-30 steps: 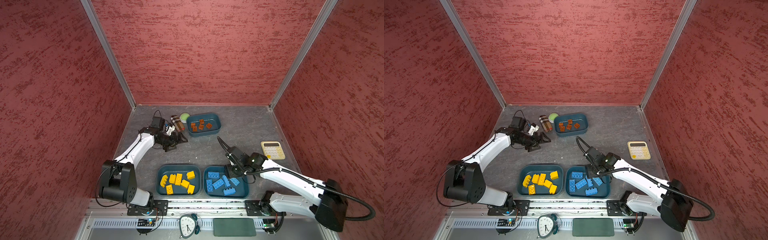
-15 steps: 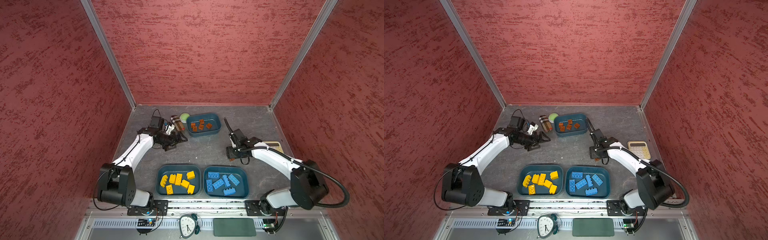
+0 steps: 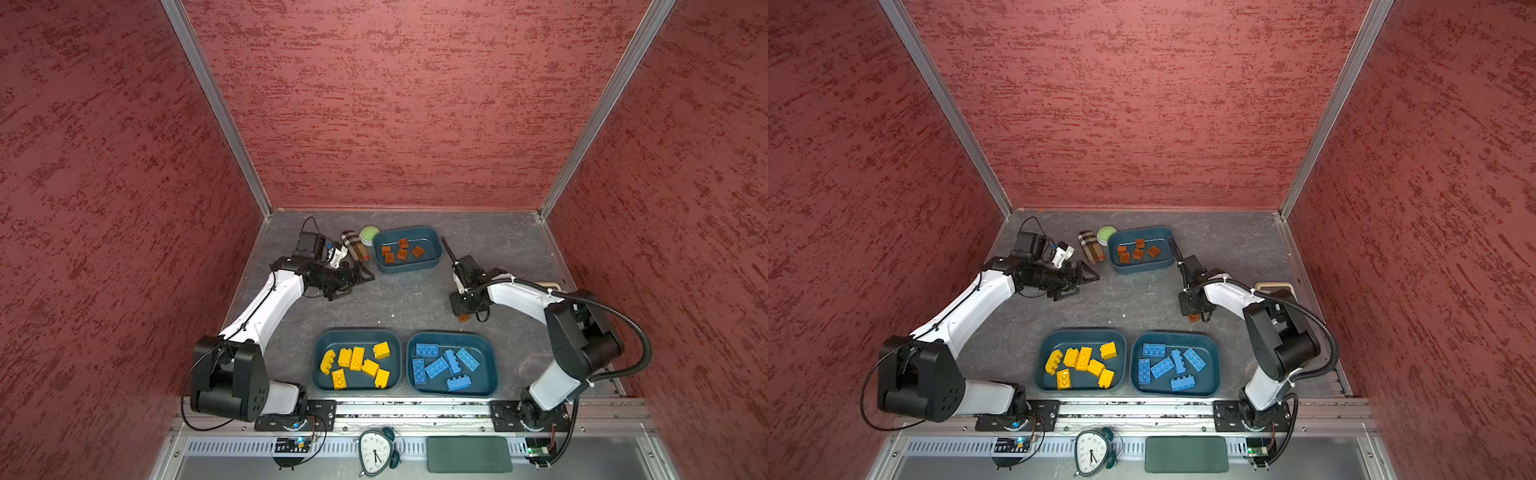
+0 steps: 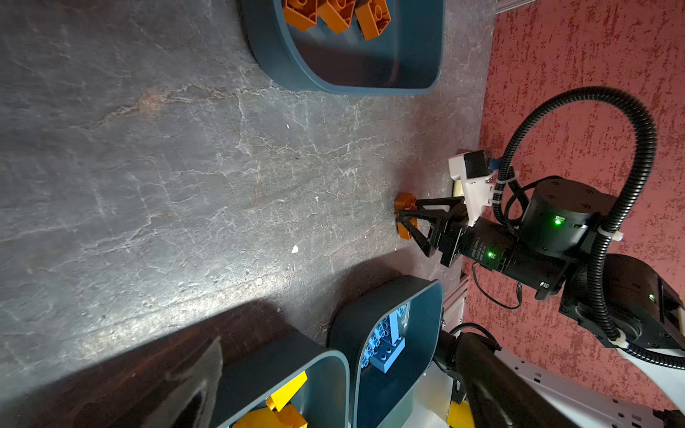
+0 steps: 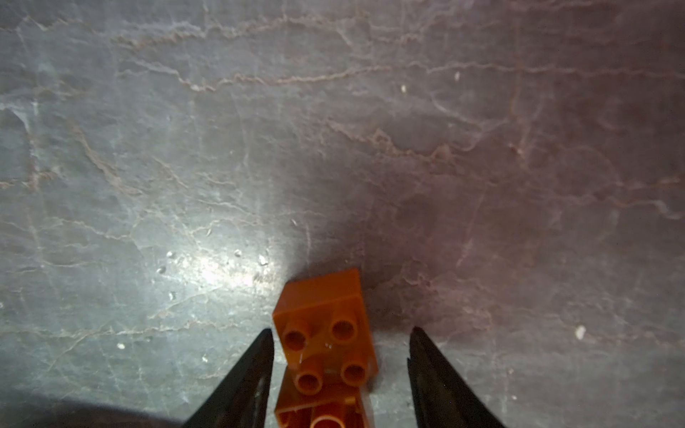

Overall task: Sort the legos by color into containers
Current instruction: 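Move the right gripper to a brown brick and grasp it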

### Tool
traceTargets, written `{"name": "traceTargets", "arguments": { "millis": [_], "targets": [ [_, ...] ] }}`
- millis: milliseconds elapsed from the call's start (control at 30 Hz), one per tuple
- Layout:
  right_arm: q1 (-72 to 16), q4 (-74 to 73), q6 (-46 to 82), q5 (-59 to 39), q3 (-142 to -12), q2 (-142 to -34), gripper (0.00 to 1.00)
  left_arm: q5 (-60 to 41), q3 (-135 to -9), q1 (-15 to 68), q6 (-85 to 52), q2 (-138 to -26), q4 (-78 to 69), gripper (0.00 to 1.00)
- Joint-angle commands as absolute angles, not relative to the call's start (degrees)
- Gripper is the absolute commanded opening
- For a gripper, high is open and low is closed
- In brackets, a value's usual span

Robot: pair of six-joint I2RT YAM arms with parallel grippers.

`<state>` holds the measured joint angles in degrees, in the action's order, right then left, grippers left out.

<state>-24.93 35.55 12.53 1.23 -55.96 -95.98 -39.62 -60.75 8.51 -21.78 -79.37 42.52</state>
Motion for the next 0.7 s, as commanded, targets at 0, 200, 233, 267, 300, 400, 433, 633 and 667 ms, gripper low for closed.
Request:
{"name": "traceTargets", "arguments": {
  "millis": [0, 200, 233, 267, 300, 400, 433, 633, 667],
  "targets": [
    [-24.79, 36.03, 12.03, -0.48, -55.23, -94.10, 0.58, -40.00, -59.90, 8.00, -21.60, -78.03, 42.81, 0.99],
    [-24.96, 36.82, 13.21, -2.86, -52.34, -92.09, 0.50, -40.25, -60.46, 8.00, -21.19, -79.27, 42.87, 0.99],
    [-24.88, 37.00, 13.37, -2.88, -52.27, -92.14, 0.49, -40.25, -60.70, 8.09, -21.19, -79.33, 42.89, 0.99],
    [-24.95, 37.10, 13.57, -3.12, -52.22, -92.36, 0.49, -40.25, -60.77, 8.09, -21.14, -79.29, 42.96, 0.99],
    [-24.95, 37.09, 13.61, -3.29, -52.21, -92.60, 0.48, -40.25, -60.75, 8.09, -21.10, -79.21, 42.98, 0.99],
    [-25.02, 36.70, 13.46, -3.51, -52.25, -93.60, 0.44, -40.17, -60.55, 8.00, -20.75, -79.19, 43.27, 0.99],
    [-25.13, 37.02, 13.31, -3.43, -52.61, -94.06, 0.41, -40.17, -60.54, 8.00, -20.68, -79.10, 43.39, 0.99],
    [-25.63, 39.95, 14.21, -2.07, -53.43, -90.62, 0.31, -39.90, -59.80, 7.87, -20.67, -78.05, 43.59, 1.00],
    [-25.74, 40.60, 14.47, -1.94, -53.66, -89.52, 0.30, -39.90, -59.77, 7.78, -20.65, -78.11, 43.60, 1.00]
  ]
}}
